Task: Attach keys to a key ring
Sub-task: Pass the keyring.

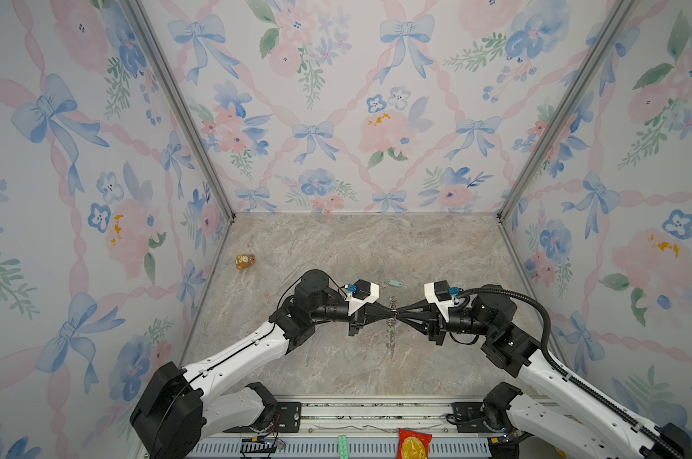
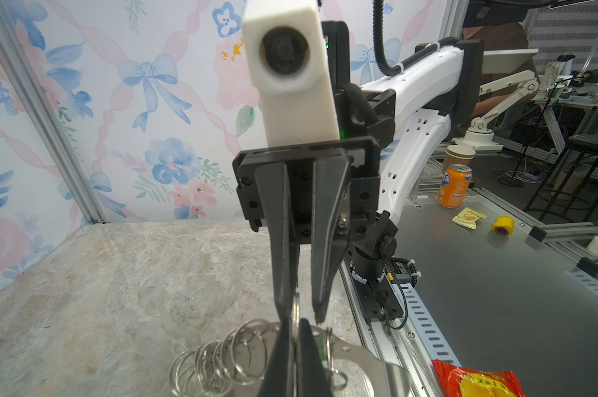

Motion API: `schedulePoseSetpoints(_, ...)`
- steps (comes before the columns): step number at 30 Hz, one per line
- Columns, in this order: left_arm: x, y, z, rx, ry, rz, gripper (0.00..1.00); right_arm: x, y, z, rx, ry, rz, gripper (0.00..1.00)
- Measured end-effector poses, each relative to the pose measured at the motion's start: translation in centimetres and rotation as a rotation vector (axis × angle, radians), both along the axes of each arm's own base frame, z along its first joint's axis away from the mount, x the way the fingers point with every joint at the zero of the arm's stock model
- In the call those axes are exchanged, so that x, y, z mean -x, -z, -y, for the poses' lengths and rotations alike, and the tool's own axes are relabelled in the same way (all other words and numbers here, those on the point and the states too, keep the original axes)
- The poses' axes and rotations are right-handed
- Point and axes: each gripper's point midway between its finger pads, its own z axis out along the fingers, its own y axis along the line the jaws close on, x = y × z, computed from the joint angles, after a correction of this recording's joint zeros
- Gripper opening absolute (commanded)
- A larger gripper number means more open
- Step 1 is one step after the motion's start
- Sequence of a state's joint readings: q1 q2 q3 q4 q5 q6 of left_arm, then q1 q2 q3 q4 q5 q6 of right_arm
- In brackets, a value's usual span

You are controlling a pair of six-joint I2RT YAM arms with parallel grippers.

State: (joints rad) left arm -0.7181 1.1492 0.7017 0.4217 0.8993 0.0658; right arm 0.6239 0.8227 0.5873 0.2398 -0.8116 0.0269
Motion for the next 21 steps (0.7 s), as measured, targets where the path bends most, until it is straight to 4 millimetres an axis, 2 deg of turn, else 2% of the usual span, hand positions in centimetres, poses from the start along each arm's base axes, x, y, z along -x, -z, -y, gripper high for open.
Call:
schedulePoseSetpoints(13,-0.1,0.1,0.0,-0.002,-0.007,-0.001,0.0,-0.5,0.0,0.0,0.052,0.036,0.002,0.05)
schedulePoseSetpoints(17,-0.8,0.2,0.0,-0.007,-0.046,0.005,0.13,-1.3,-0.1,-0.1,0.121,0.065,-0.04,0.0)
schedulePoseSetpoints(21,-1.9,1.6,-0.1,-0.066,-0.11,0.012,0.22,-2.5,-0.2,-0.5,0.241,0.099,-0.108,0.0)
